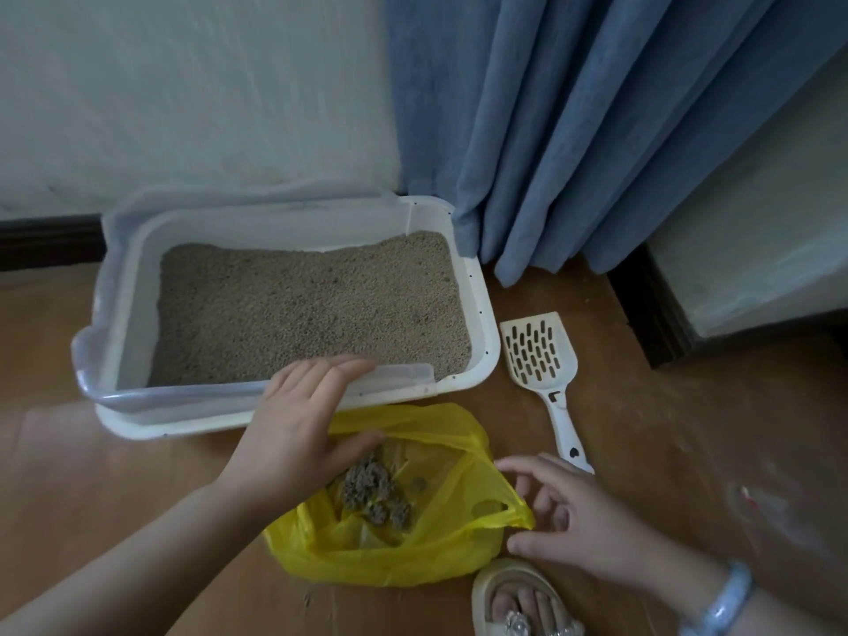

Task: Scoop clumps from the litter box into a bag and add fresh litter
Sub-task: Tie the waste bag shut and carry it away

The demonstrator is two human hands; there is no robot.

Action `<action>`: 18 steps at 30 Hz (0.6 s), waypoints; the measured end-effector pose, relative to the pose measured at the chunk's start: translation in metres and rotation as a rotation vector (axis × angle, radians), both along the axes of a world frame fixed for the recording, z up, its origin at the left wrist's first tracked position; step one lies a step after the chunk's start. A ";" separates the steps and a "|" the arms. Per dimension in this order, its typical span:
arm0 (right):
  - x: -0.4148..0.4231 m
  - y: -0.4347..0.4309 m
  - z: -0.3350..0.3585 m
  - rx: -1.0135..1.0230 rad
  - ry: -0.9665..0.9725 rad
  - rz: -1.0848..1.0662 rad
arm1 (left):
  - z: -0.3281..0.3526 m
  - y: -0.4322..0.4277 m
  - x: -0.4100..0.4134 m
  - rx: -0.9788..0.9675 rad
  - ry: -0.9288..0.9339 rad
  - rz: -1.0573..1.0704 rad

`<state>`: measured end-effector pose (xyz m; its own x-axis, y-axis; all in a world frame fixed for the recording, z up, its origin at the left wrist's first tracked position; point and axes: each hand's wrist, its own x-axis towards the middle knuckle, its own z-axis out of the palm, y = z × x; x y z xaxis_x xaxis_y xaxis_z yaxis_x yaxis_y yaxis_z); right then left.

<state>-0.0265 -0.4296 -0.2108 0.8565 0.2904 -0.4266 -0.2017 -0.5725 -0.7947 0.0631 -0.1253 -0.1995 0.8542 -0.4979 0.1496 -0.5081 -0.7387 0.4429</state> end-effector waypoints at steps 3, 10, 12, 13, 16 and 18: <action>0.006 0.006 0.002 -0.001 -0.087 0.052 | 0.000 0.000 -0.001 -0.035 -0.001 0.021; 0.021 0.037 0.033 0.068 -0.264 0.103 | -0.003 0.028 -0.019 -0.100 -0.077 0.085; 0.027 0.047 0.039 0.068 -0.287 0.135 | -0.005 0.042 -0.026 -0.098 -0.115 0.149; 0.030 0.052 0.041 0.051 -0.298 0.153 | -0.007 0.048 -0.029 -0.088 -0.126 0.176; 0.040 0.067 0.045 -0.005 -0.341 0.186 | -0.014 0.060 -0.041 -0.035 -0.107 0.219; 0.045 0.076 0.046 -0.008 -0.337 0.191 | -0.023 0.063 -0.051 -0.002 -0.024 0.272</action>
<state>0.0181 -0.3537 -0.1650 0.8798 0.4562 -0.1336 0.1806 -0.5807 -0.7939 0.0122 -0.0622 -0.2221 0.9526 -0.2506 0.1724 -0.3019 -0.8487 0.4343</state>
